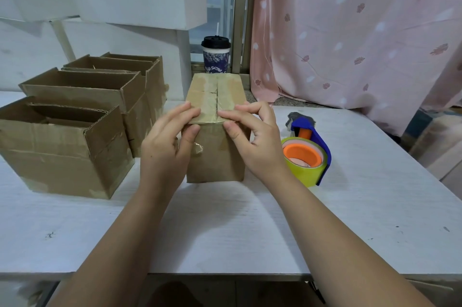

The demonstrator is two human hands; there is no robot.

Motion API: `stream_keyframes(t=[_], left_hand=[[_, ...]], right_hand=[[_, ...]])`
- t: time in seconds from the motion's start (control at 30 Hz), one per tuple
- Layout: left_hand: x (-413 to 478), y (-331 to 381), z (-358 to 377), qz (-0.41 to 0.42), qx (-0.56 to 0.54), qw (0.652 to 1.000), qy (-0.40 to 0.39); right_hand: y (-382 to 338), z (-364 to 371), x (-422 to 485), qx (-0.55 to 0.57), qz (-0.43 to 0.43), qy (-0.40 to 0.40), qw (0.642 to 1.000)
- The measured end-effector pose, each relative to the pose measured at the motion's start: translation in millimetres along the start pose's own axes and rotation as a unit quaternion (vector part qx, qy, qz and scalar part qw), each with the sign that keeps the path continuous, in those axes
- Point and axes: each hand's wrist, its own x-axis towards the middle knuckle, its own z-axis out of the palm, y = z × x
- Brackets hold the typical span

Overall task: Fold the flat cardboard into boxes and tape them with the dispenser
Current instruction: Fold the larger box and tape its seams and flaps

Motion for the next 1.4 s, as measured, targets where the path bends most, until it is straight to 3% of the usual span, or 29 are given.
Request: stream_keyframes(t=[0.27, 0.63, 0.93, 1.13, 1.2, 1.3, 1.4], left_hand=[[-0.3, -0.4, -1.9, -0.043, -0.010, 0.999, 0.020], [1.1, -2.1, -1.4, 0.006, 0.041, 0.999, 0.028], [-5.1, -0.3, -3.2, -0.024, 0.019, 0.999, 0.010], [-7.1, 9.7, 3.7, -0.068, -0.007, 0.997, 0.019], [-6.5, 12.8, 5.9, -0.077, -0.005, 0.997, 0.014], [-5.3, 17.1, 8.6, -0.095, 0.036, 0.995, 0.026], [-6.2, 18.6, 7.6, -0.112, 0.024, 0.993, 0.015]], right_hand=[[1.5, 1.3, -2.7, -0.014, -0.010, 0.006, 1.000], [-0.4, -0.6, -2.0, -0.017, 0.012, -0.018, 1.000], [-0.5, -0.5, -7.3, 0.068, 0.044, 0.000, 0.997], [-2.2, -1.2, -4.2, 0.020, 0.028, 0.009, 0.999], [-3.2, -2.8, -4.6, 0.041, 0.059, -0.004, 0.997], [-5.3, -8.9, -1.5, 0.206, 0.159, 0.005, 0.965], [-10.6, -11.8, -3.5, 0.374, 0.317, 0.045, 0.870]])
